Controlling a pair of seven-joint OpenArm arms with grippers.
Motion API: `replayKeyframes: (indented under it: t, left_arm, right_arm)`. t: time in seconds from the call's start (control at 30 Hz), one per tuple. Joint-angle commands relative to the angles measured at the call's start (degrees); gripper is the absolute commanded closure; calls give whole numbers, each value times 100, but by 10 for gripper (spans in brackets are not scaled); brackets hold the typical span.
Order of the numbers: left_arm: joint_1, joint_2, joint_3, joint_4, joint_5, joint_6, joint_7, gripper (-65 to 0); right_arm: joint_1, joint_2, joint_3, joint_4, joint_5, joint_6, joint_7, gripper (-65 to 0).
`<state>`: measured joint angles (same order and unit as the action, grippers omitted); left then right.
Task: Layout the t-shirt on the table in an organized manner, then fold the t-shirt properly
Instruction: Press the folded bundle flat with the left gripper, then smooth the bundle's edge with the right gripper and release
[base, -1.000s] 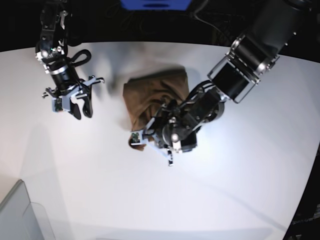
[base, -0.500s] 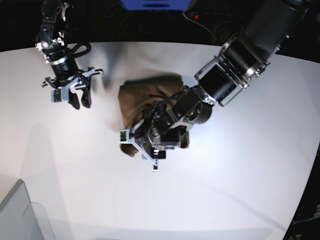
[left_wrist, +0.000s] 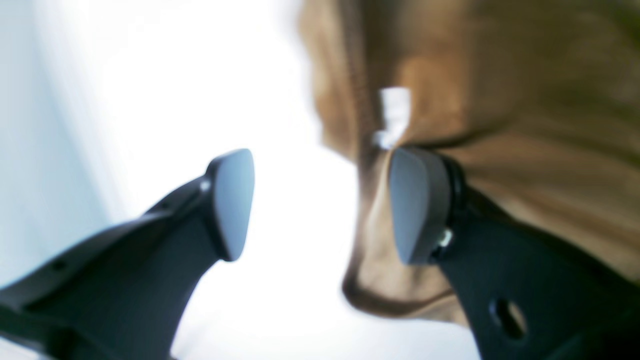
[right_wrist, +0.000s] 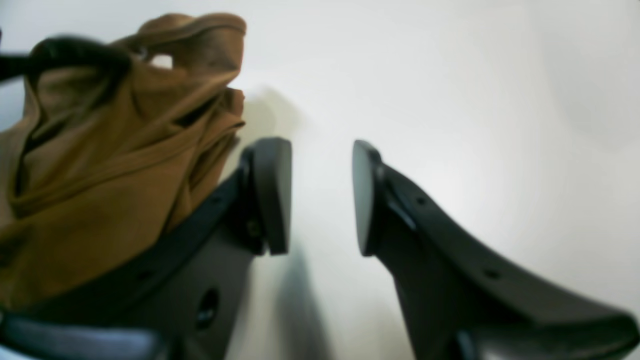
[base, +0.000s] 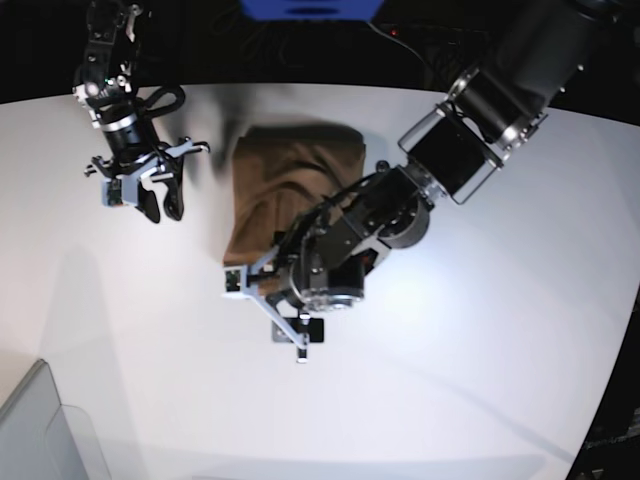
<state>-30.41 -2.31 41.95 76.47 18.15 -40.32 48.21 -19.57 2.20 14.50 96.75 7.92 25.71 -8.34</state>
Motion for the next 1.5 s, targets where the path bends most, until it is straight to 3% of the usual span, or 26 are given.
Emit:
replayKeyframes:
  t: [0.0,0.2,0.37,0.67,0.8,1.0,1.27,1.47]
  left_arm:
    - [-154,33,-130,191,27,32,81,-414]
    - [-40,-205,-736,1114,27,32,643,-413]
    - [725,-433,-2222,1949,27,32,889,-412]
    - [2017,-732,-5571,2389,-9,32,889,-412]
    - [2299,-846,-6486,2389,-17,32,889,-413]
    - [2800,-1040,-7312,2397,-26,32,881,-413]
    - [3204,-1022,-7690,2397,-26,32,881,-414]
    - [3283,-1005,-7681,2397,-26,32,881,-413]
  right_arm:
    - [19,31,14,114,82,18,188,-186]
    - [-104,5,-13,457,82,18,196,-186]
    - [-192,-382,-127,1099,82,18,161,-184]
    - [-271,-470,-2158,844,74,18,205,-184]
    - [80,-470,-2554,114,65,18,214,-183]
    - [573,-470,-2589,-950,65,18,223,-183]
    - [933,-479,-2712,-1934,65,18,232,-185]
    - [757,-294,-2738,-1020,82,18,232,-185]
